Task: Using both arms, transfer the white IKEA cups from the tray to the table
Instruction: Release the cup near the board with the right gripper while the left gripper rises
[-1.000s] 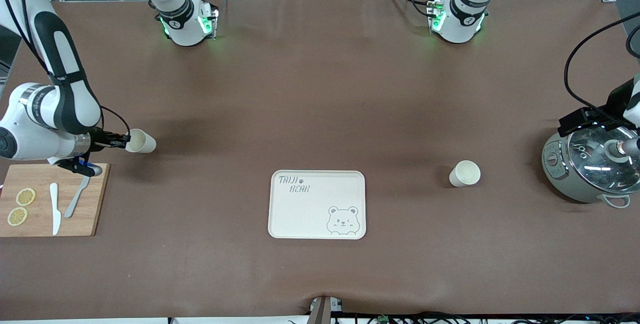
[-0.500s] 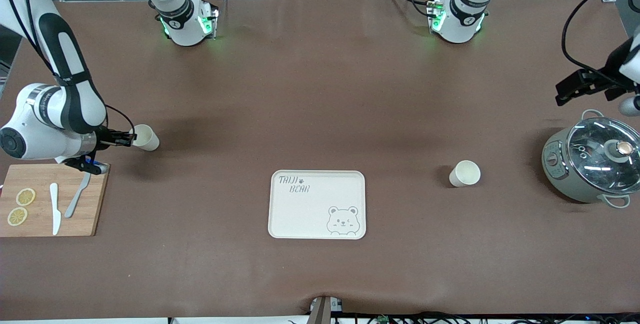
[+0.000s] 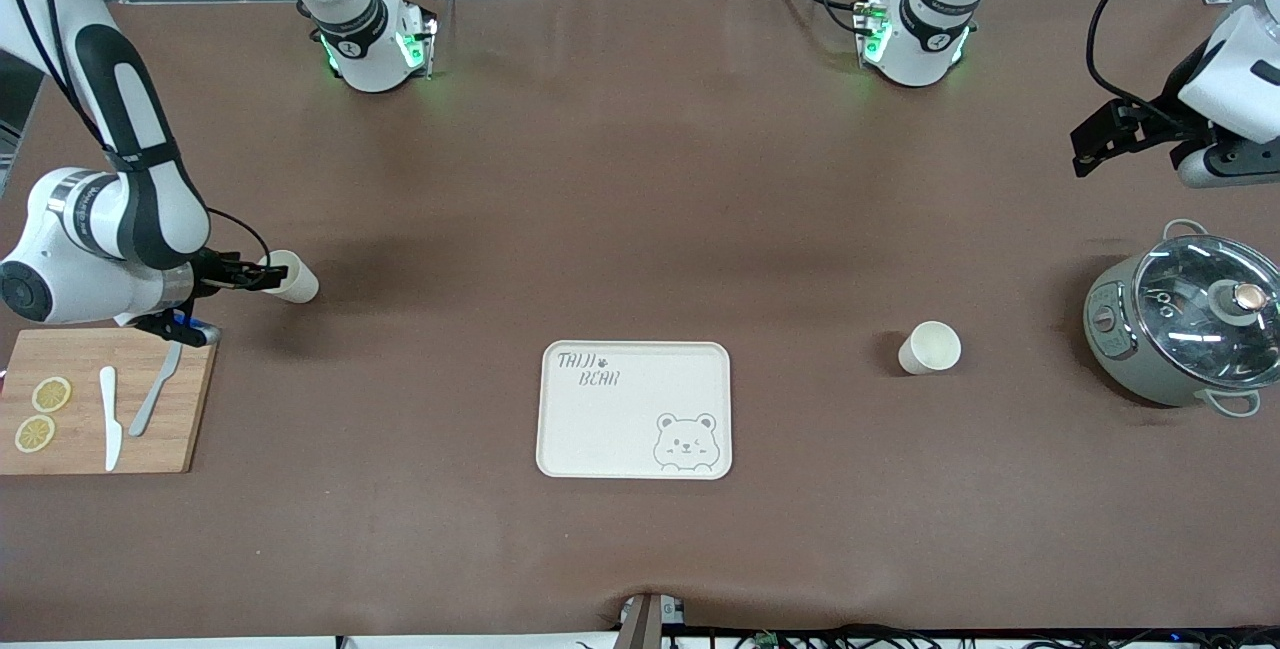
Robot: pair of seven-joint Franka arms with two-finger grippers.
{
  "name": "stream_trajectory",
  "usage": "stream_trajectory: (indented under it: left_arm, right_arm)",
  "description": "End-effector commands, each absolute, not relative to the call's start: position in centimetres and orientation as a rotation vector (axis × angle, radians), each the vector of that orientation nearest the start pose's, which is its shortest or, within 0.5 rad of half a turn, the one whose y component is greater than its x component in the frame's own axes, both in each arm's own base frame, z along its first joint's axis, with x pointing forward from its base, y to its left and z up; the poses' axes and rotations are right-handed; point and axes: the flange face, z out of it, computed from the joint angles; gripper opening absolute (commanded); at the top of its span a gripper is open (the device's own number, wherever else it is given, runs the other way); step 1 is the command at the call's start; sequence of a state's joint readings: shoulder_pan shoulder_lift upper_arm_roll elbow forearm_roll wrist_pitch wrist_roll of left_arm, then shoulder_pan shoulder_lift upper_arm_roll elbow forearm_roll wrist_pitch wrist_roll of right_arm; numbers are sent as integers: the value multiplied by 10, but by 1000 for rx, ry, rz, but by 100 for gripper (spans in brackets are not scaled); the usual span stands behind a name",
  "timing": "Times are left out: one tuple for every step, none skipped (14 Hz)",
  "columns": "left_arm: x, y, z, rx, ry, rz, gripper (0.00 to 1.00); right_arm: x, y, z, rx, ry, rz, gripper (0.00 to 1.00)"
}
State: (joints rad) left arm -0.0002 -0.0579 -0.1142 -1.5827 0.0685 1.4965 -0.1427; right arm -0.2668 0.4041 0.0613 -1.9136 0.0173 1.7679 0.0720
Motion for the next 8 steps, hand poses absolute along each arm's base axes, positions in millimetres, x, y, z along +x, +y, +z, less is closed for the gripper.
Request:
stream_trajectory:
  left_arm:
    - [516, -51, 651, -3082, -59, -3, 100]
    - [517, -51, 650, -3087, -61, 0, 100]
    - [518, -50, 649, -3086, -64, 5, 100]
    - [518, -50, 647, -3088, -61, 10, 100]
    - [519, -51, 646, -3088, -61, 12, 100]
    - [518, -55, 646, -3088, -49, 10, 100]
    - [518, -57, 646, -3088, -42, 9, 100]
    - [518, -58, 647, -3089, -35, 7, 100]
  right_arm:
    - [567, -93, 303, -2935, 352, 900, 100]
    - [576, -89, 316, -2964, 331, 865, 100]
    - [585, -89, 323, -2997, 310, 835, 100]
    - [597, -91, 327, -3053, 289, 826, 100]
    - [601, -89, 326, -3061, 286, 822, 100]
    - [603, -89, 326, -3070, 277, 814, 100]
    - [606, -85, 320, -3080, 260, 814, 100]
    - [608, -78, 318, -3076, 253, 807, 100]
